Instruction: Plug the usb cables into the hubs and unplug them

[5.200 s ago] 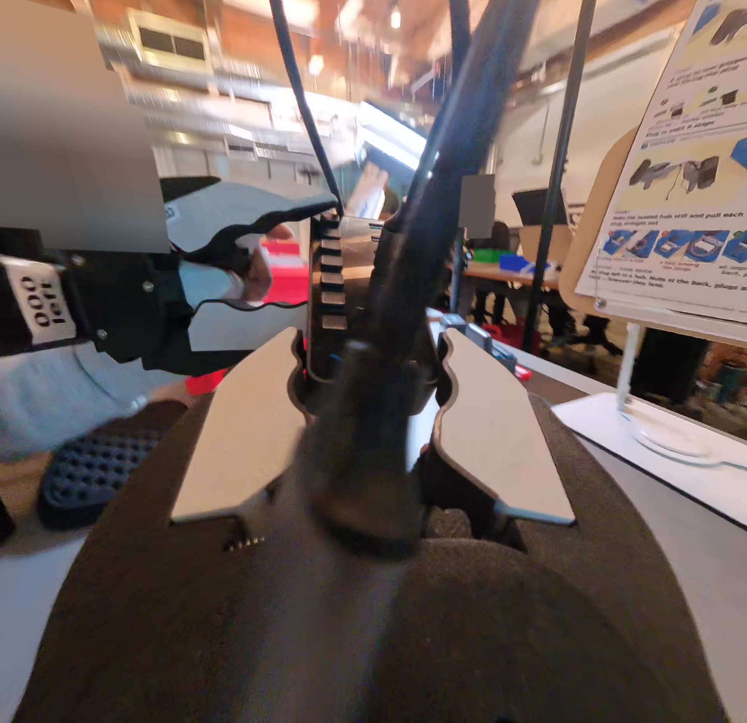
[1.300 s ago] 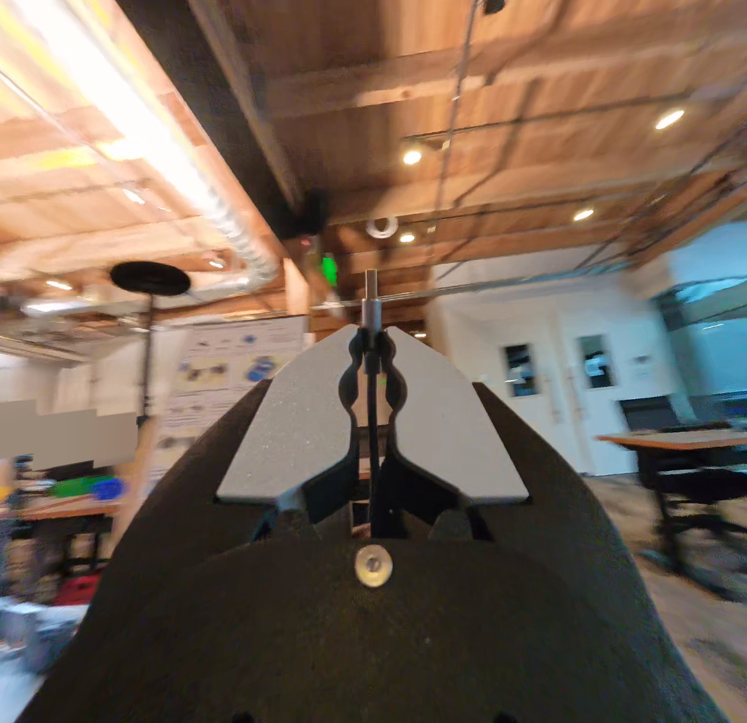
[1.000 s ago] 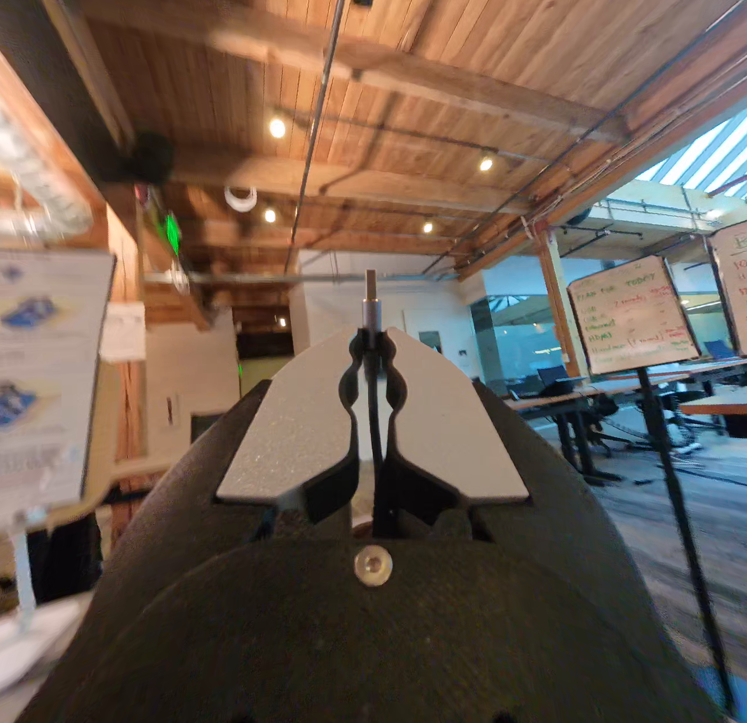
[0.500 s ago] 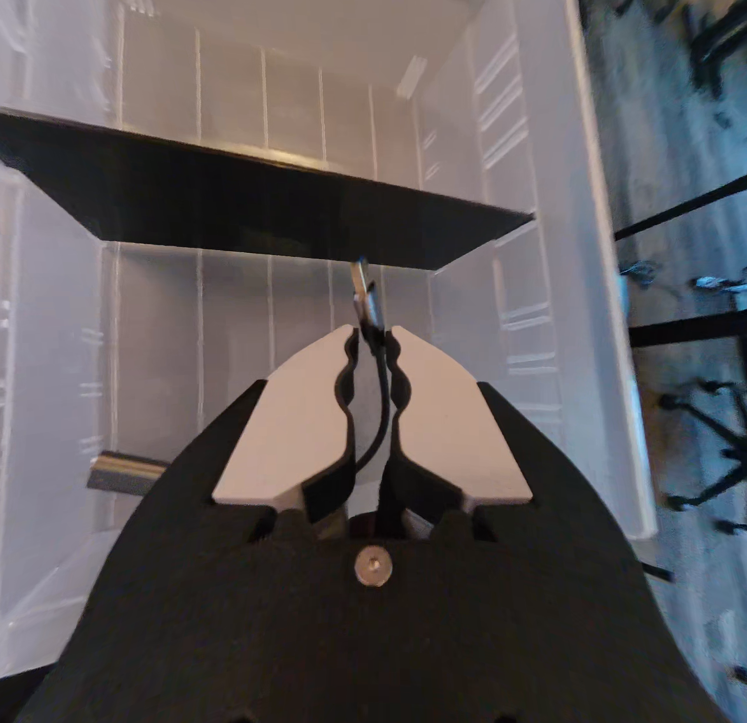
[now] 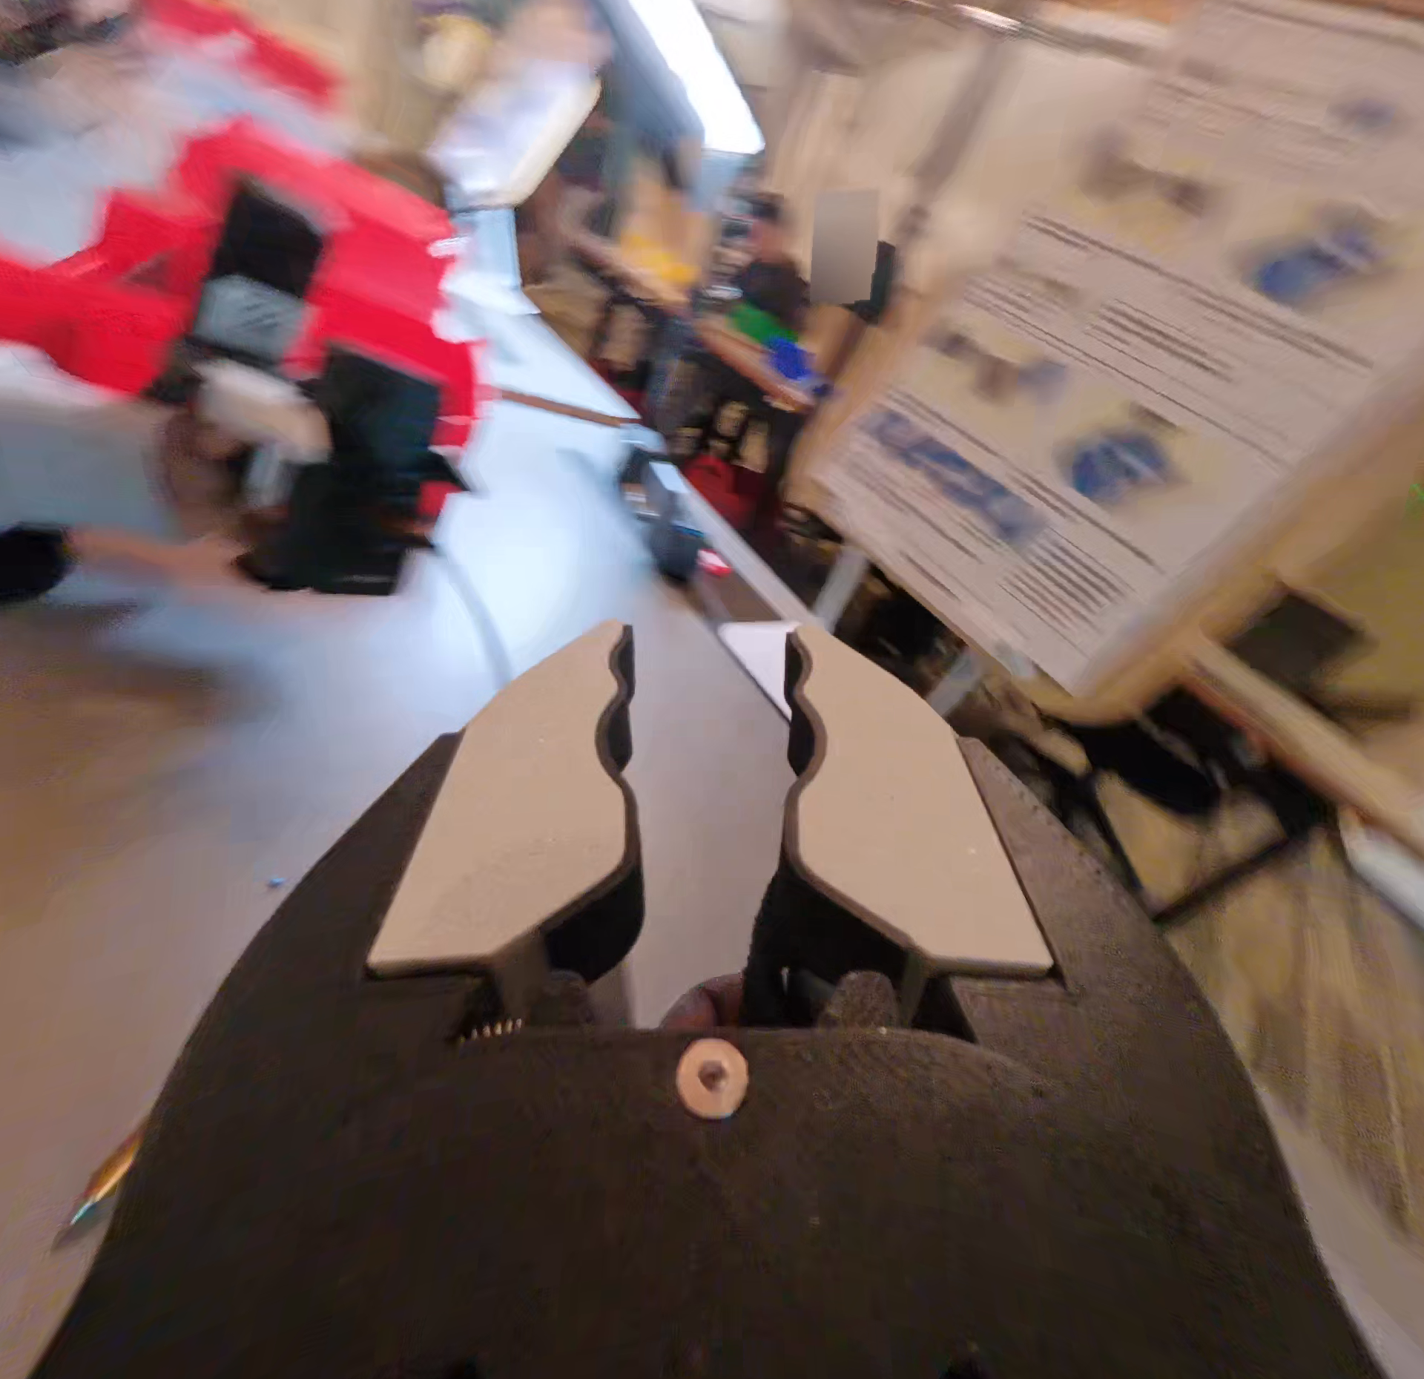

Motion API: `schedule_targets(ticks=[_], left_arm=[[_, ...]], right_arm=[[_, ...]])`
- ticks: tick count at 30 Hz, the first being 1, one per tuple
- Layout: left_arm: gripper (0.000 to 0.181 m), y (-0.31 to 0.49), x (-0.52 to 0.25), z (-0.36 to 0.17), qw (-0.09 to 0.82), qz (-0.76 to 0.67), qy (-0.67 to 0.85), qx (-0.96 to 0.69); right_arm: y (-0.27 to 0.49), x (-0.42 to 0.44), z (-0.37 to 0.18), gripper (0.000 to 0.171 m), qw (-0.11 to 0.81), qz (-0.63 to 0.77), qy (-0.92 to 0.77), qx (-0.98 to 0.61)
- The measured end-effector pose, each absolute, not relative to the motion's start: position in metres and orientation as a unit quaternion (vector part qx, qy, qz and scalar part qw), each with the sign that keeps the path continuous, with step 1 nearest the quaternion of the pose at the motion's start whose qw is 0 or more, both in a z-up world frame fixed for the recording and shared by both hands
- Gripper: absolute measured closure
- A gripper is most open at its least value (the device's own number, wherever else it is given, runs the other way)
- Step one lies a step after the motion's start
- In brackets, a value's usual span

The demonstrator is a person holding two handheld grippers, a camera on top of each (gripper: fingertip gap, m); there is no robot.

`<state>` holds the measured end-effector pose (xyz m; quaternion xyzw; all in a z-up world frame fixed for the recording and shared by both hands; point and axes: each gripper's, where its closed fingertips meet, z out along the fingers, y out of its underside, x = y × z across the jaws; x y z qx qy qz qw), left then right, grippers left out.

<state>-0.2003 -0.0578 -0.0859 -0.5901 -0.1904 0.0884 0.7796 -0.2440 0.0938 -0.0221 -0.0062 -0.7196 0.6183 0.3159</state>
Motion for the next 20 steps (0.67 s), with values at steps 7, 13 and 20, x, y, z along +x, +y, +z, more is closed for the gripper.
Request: schedule_targets(ticks=[7,13,20], left_arm=[[0.112,-0.042,-0.185,-0.092,0.765,0.049,-0.158,-0.623],[0.112,-0.026,-0.175,-0.102,0.749,0.017,-0.138,-0.647],[0.111,-0.022,-0.172,-0.108,0.734,0.024,-0.130,-0.666]], right_arm=[[-0.040,-0.200,-0.113,0.136,0.469,0.448,-0.718,0.251],[-0.056,-0.191,-0.134,0.157,0.532,0.394,-0.682,0.310],[-0.054,-0.189,-0.139,0.163,0.513,0.397,-0.698,0.304]])
